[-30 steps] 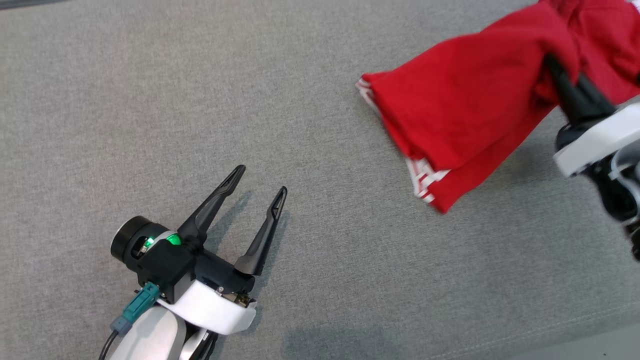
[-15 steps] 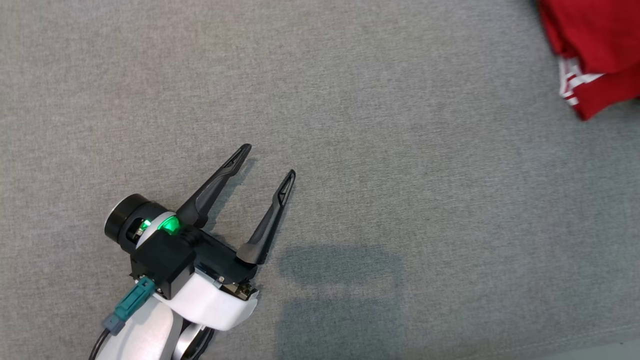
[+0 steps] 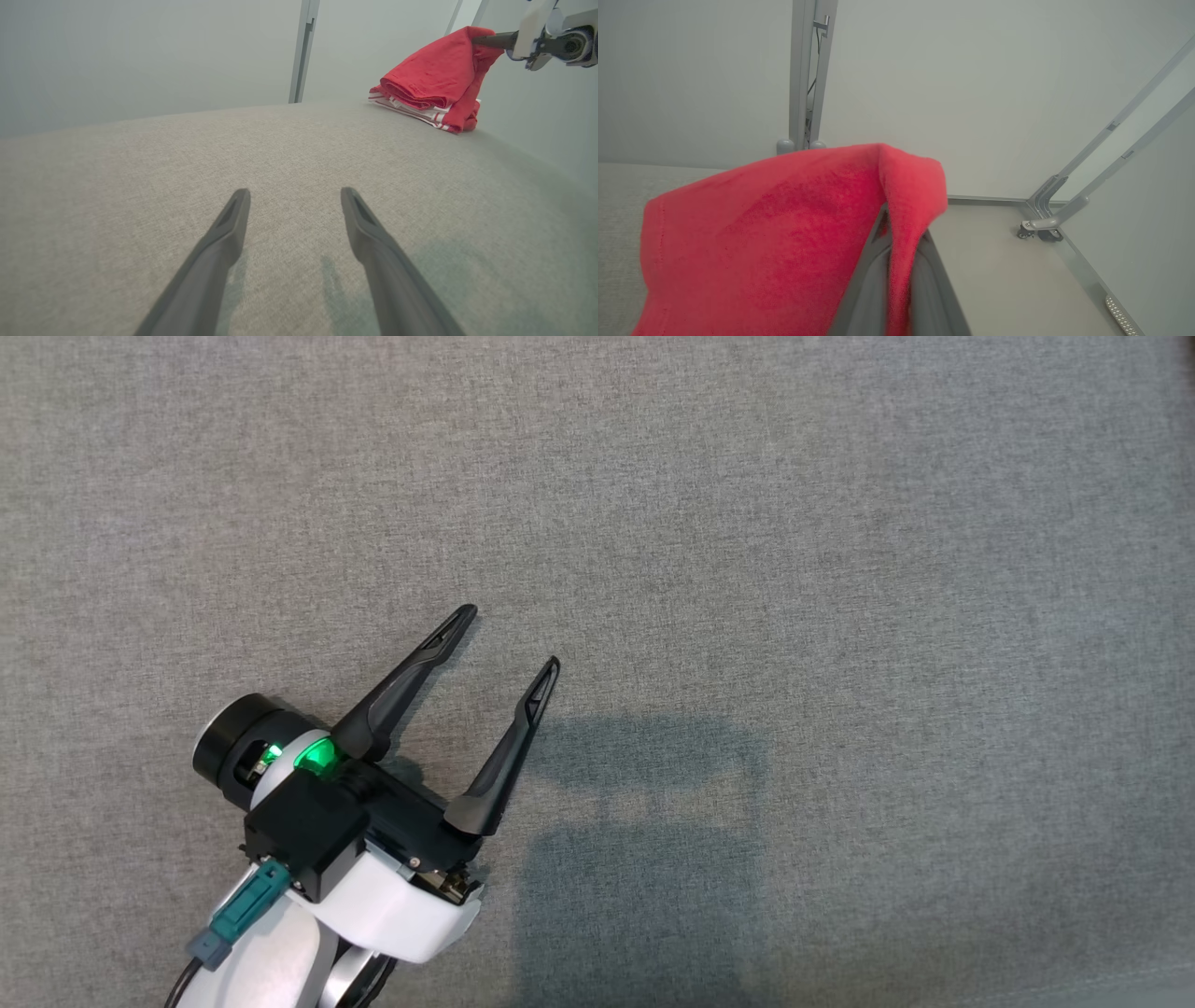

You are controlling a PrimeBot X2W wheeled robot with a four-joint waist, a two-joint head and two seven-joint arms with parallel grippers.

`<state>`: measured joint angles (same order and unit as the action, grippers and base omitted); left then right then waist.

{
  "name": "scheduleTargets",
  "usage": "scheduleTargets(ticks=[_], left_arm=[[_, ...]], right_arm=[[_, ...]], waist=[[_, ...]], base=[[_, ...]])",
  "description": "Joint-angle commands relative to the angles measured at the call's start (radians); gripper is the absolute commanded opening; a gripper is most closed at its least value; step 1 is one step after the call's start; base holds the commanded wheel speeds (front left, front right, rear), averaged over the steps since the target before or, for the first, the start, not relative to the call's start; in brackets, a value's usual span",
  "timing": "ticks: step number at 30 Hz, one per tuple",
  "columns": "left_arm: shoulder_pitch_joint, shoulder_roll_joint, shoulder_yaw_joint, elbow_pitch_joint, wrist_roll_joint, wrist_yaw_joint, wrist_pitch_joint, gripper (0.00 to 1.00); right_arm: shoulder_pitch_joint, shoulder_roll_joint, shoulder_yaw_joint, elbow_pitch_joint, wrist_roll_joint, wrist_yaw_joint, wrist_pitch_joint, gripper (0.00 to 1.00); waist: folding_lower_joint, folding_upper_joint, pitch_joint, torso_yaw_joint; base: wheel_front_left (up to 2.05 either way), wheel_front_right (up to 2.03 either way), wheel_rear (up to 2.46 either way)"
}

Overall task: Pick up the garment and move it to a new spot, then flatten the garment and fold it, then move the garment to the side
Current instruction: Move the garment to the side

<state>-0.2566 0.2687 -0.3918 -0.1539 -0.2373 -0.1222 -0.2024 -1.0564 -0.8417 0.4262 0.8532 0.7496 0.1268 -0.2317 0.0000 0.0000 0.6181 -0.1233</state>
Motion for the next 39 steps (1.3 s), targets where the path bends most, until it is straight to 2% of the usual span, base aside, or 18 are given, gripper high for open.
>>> scheduleTargets(ticks=[1,4,5,6,7,12,23,26,32,35,39], left_arm=[[-0.031,0.014,0.024,-0.032,0.007,0.003,0.003,1.0],[-0.037,0.013,0.018,-0.036,0.006,0.003,0.007,1.0],[-0.039,0.013,0.016,-0.037,0.006,0.003,0.007,1.0],[-0.039,0.013,0.016,-0.037,0.006,0.003,0.007,1.0],[-0.04,0.014,0.013,-0.038,0.006,0.003,0.008,1.0],[-0.044,0.016,0.008,-0.04,0.003,0.004,0.007,1.0],[-0.052,0.016,0.003,-0.034,-0.006,0.011,0.005,1.0],[-0.053,0.011,0.001,-0.025,-0.011,0.012,0.0,1.0],[-0.051,-0.011,0.001,0.007,-0.025,0.022,-0.021,1.0],[-0.045,-0.026,0.004,0.027,-0.038,0.027,-0.033,1.0],[-0.032,-0.047,0.024,0.059,-0.061,0.04,-0.045,1.0]], right_arm=[[-0.002,-0.027,-0.01,0.066,-0.061,0.004,0.004,0.0],[-0.05,0.011,-0.042,0.185,-0.147,0.004,-0.006,0.0],[-0.067,0.026,-0.057,0.225,-0.174,0.004,-0.012,0.35],[-0.067,0.026,-0.057,0.225,-0.174,0.004,-0.012,0.35],[-0.079,0.044,-0.067,0.253,-0.198,0.004,-0.017,1.0],[-0.114,0.106,-0.119,0.335,-0.284,0.004,-0.029,1.0],[-0.141,0.095,-0.308,0.316,-0.547,0.004,-0.03,1.0],[-0.117,0.134,-0.408,0.217,-0.582,0.004,-0.03,1.0],[0.04,0.274,-0.577,-0.027,-0.587,0.004,-0.03,1.0],[0.156,0.347,-0.624,-0.168,-0.593,0.004,-0.03,1.0],[0.299,0.425,-0.633,-0.331,-0.595,0.004,-0.03,1.0]], waist=[[0.0,0.0,0.008,0.002],[0.0,0.0,0.014,0.004],[0.0,0.0,0.015,0.006],[0.0,0.0,0.015,0.006],[0.0,0.0,0.016,0.008],[0.0,0.0,0.019,0.016],[0.0,0.0,0.006,0.009],[0.0,0.0,-0.011,0.008],[0.0,0.0,-0.077,0.019],[0.0,0.0,-0.119,0.03],[0.0,0.0,-0.181,0.049]], base=[[0.0,0.0,0.0],[0.0,0.0,0.0],[0.0,0.0,0.0],[0.0,0.0,0.0],[0.0,0.0,0.0],[0.0,0.0,0.0],[0.0,0.0,0.0],[0.0,0.0,0.0],[0.0,0.0,0.0],[0.0,0.0,0.0],[0.0,0.0,0.0]])
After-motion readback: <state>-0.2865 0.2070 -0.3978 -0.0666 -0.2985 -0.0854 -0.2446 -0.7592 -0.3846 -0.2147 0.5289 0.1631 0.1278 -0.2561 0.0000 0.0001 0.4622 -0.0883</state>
